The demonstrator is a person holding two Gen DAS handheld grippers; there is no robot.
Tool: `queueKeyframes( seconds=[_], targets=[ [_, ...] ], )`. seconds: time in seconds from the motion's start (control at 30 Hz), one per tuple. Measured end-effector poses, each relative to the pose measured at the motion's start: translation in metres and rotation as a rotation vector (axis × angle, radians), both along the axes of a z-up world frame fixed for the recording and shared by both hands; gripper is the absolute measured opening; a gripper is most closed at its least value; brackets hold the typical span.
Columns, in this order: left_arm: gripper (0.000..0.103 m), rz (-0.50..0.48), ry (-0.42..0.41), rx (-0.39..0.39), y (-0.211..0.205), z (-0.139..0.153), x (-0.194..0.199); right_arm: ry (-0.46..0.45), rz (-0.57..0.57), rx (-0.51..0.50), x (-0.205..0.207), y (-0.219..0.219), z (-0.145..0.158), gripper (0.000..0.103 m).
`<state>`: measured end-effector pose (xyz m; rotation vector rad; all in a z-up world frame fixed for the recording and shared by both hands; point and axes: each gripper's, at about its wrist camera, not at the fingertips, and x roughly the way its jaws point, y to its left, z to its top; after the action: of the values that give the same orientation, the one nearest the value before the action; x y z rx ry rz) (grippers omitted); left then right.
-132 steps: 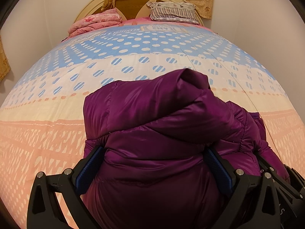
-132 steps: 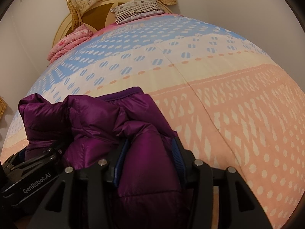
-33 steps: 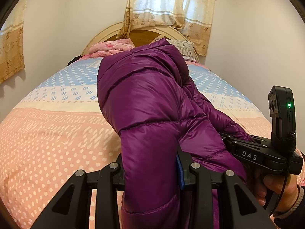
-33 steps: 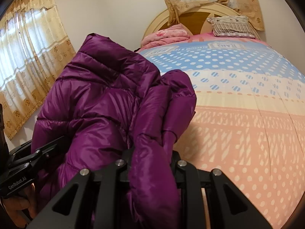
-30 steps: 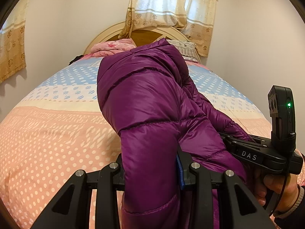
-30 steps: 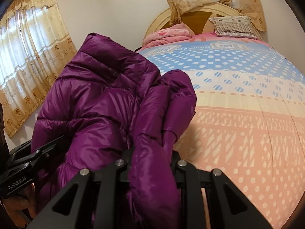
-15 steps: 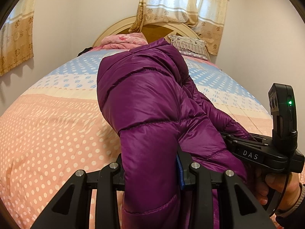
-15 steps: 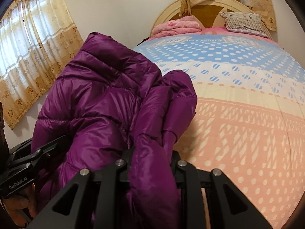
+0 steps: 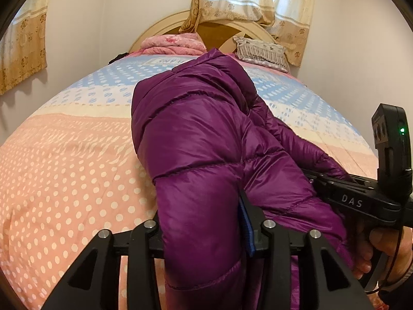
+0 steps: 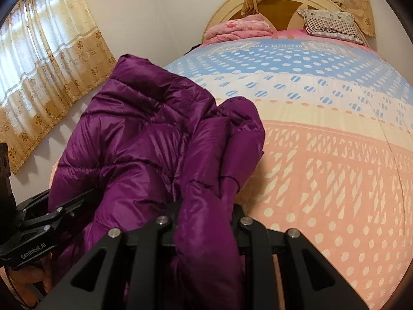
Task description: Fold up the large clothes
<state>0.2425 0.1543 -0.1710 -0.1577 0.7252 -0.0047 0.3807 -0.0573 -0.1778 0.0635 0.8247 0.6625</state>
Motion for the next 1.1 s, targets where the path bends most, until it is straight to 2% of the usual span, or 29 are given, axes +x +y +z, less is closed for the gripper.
queueKeyframes(
  seconds=[0.23, 0.37, 0.47, 0.67, 1.1],
  targets=[
    [0.056, 0.015, 0.021, -0.002, 0.005, -0.012, 0.001, 0.009, -0.001, -0.007, 0.0, 0.001, -0.004, 0.024],
    [0.07, 0.038, 0.032, 0.017, 0.004, -0.016, 0.002, 0.019, -0.006, -0.015, 0.002, 0.002, -0.007, 0.026],
    [0.077, 0.056, 0.037, 0.024, 0.004, -0.019, 0.002, 0.017, -0.013, -0.022, 0.001, 0.003, -0.008, 0.029],
    [0.083, 0.07, 0.033, 0.022, 0.007, -0.019, 0.001, 0.036, -0.036, -0.002, 0.003, -0.002, -0.013, 0.038],
    [0.088, 0.092, 0.033, -0.001, 0.008, -0.021, -0.005, 0.044, -0.039, 0.004, 0.003, -0.005, -0.019, 0.044]
  ],
)
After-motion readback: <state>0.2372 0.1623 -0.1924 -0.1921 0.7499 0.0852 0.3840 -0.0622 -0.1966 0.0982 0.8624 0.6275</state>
